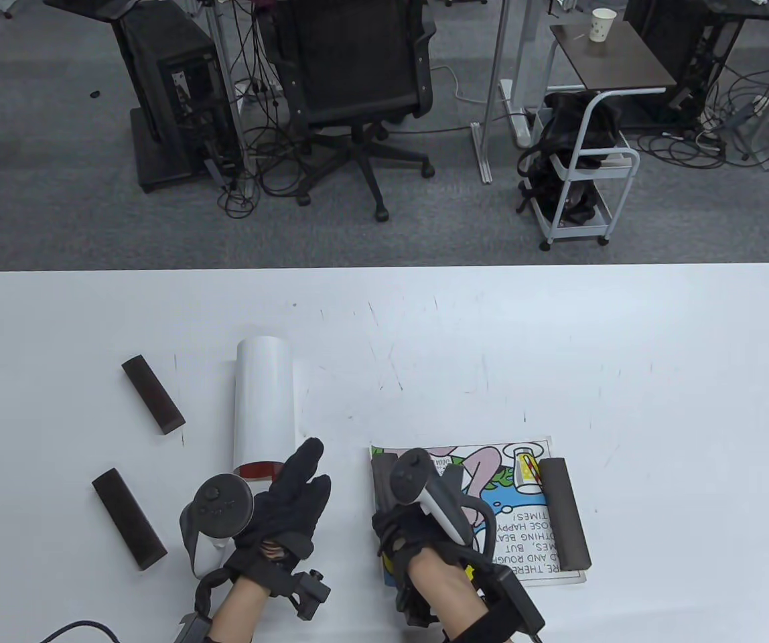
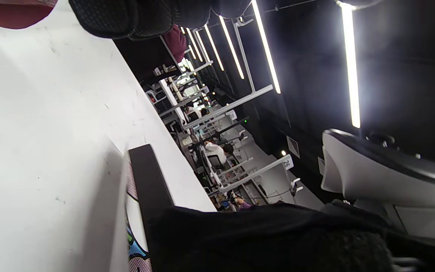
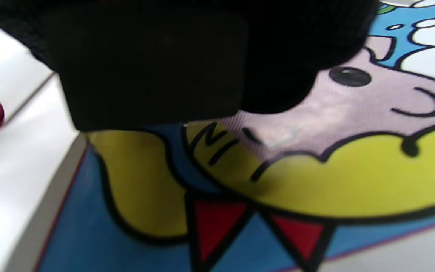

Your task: Unroll posters and secure with paperweights

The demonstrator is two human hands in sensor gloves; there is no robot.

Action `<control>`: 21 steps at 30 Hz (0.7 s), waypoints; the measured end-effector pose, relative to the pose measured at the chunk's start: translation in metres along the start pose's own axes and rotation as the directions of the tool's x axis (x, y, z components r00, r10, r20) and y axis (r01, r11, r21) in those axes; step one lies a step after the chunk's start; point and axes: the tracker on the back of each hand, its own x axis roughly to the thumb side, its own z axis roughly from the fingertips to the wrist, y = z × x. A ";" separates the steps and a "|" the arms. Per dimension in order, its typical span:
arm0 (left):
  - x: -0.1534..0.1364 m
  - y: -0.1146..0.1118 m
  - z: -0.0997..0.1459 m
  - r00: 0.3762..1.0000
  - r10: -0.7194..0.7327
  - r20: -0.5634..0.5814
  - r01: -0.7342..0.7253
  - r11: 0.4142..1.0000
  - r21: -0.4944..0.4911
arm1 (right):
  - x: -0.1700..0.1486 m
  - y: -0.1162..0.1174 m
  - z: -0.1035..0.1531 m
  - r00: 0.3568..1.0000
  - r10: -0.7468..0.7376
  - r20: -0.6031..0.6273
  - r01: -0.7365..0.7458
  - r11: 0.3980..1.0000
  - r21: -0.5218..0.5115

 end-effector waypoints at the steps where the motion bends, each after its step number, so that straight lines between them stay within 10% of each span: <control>1: 0.000 0.000 0.000 1.000 -0.001 -0.001 0.001 1.000 0.002 | 0.005 0.005 0.001 0.999 0.039 0.001 -0.039 0.999 -0.007; 10: 0.000 -0.002 0.000 1.000 -0.011 -0.015 0.011 1.000 -0.007 | 0.021 0.023 0.005 0.970 0.243 0.014 -0.242 0.969 -0.050; 21: 0.000 -0.004 0.000 1.000 -0.026 -0.008 0.026 0.999 -0.028 | -0.025 -0.071 0.022 0.912 -0.243 0.330 0.302 0.943 -0.141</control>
